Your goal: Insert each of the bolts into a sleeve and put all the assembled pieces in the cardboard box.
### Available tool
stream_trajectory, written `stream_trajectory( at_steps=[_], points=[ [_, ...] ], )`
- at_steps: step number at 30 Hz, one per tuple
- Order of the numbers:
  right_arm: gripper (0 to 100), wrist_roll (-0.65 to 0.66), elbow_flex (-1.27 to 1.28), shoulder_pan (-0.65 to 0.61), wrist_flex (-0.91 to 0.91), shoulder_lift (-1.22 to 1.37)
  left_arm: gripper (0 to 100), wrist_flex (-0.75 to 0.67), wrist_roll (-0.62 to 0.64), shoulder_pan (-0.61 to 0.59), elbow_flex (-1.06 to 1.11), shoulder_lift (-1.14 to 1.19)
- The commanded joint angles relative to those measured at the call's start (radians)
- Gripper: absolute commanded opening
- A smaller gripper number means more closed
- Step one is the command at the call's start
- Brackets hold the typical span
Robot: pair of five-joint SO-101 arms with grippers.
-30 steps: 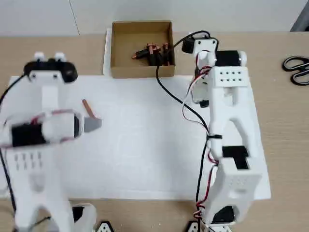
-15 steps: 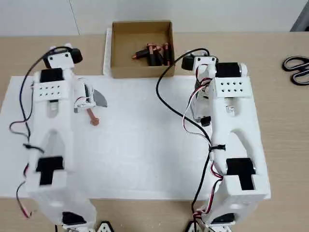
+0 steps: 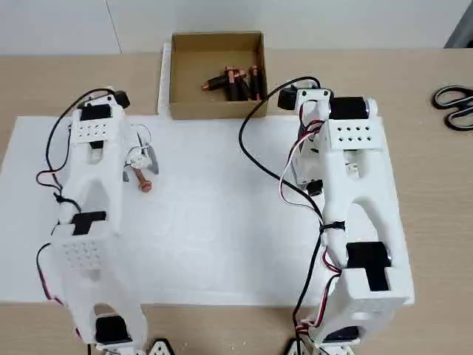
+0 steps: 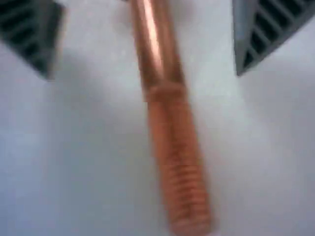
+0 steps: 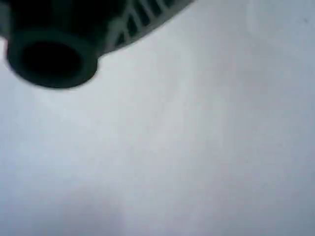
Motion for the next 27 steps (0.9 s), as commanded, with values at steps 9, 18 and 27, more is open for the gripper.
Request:
stream_trajectory(
  at_steps=[9,18,27],
  points=[
    [0.4,-0.002,-0.005,0.007,-0.010,-0.061,11,0.057,0.008,-0.005,-0.093,0.011],
    [0.4,-0.002,-0.005,0.007,-0.022,-0.059,1,0.190,0.003,-0.003,-0.206,0.011],
    [0.4,-0.002,-0.003,0.007,-0.021,-0.059,1,0.206,0.002,-0.008,-0.222,0.011]
  ],
)
